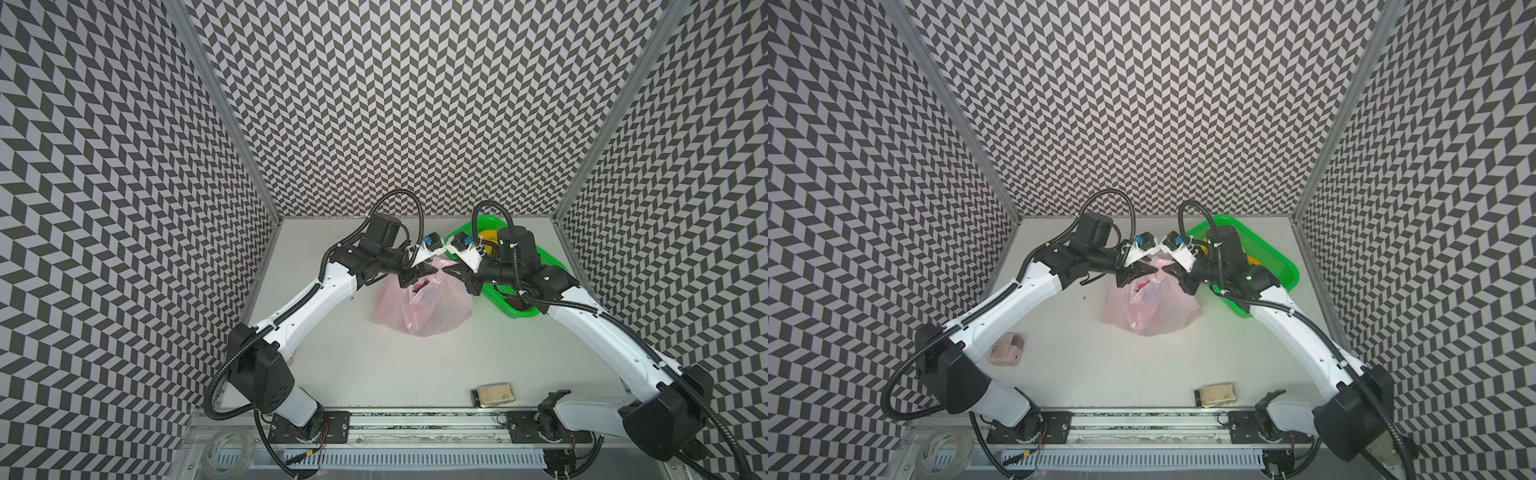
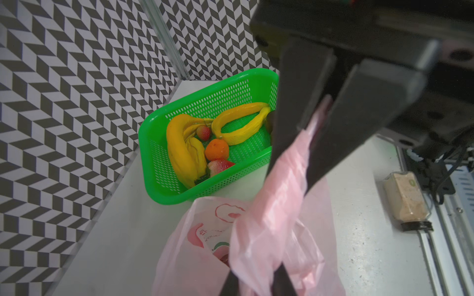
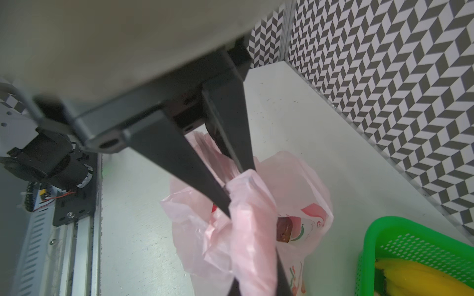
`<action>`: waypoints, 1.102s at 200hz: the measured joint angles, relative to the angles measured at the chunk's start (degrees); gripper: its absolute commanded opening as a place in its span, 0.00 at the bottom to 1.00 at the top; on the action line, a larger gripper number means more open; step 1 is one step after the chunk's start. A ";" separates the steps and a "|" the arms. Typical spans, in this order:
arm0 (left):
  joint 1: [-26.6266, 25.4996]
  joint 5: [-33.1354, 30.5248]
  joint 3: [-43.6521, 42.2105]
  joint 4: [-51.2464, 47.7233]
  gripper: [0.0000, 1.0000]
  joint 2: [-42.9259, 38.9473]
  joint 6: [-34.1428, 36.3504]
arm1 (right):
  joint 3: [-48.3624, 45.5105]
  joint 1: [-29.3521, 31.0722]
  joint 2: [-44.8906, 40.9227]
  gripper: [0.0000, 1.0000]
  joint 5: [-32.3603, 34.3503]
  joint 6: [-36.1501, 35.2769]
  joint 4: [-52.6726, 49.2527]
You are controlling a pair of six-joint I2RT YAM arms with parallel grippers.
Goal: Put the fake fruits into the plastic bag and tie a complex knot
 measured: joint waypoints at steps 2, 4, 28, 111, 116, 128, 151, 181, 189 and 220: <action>0.07 -0.02 -0.11 0.04 0.34 -0.17 0.37 | 0.00 0.02 0.00 0.00 0.11 -0.20 -0.04; 0.15 0.02 -0.20 0.13 0.36 -0.37 0.07 | 0.00 0.07 0.00 0.00 0.15 -0.07 0.04; 1.14 0.07 -1.84 1.20 0.50 -3.08 -0.70 | -0.15 0.20 -0.02 0.00 1.11 0.15 0.70; 5.84 0.35 -9.49 5.64 0.33 -5.88 -5.18 | -3.56 0.22 -0.72 0.00 2.29 1.51 6.69; 5.81 0.57 -9.51 5.70 0.28 -5.77 -5.79 | -3.91 0.24 -0.83 0.00 2.49 1.64 7.21; 5.81 1.20 -9.51 6.16 0.15 -5.68 -5.84 | -4.96 0.33 -1.33 0.00 3.28 2.10 8.66; 5.77 2.12 -9.55 7.43 0.00 -5.70 -6.43 | -7.37 1.05 -2.67 0.00 5.84 2.95 11.89; 5.77 3.23 -10.32 8.79 0.00 -6.36 -9.09 | -10.40 2.54 -4.11 0.00 10.38 3.87 16.83; 5.77 3.48 -10.34 8.96 0.00 -6.56 -9.88 | -11.28 2.99 -4.42 0.00 11.82 3.96 18.27; 6.43 5.40 -10.34 9.57 0.00 -6.95 -13.14 | -14.64 5.01 -5.33 0.00 18.47 4.44 23.91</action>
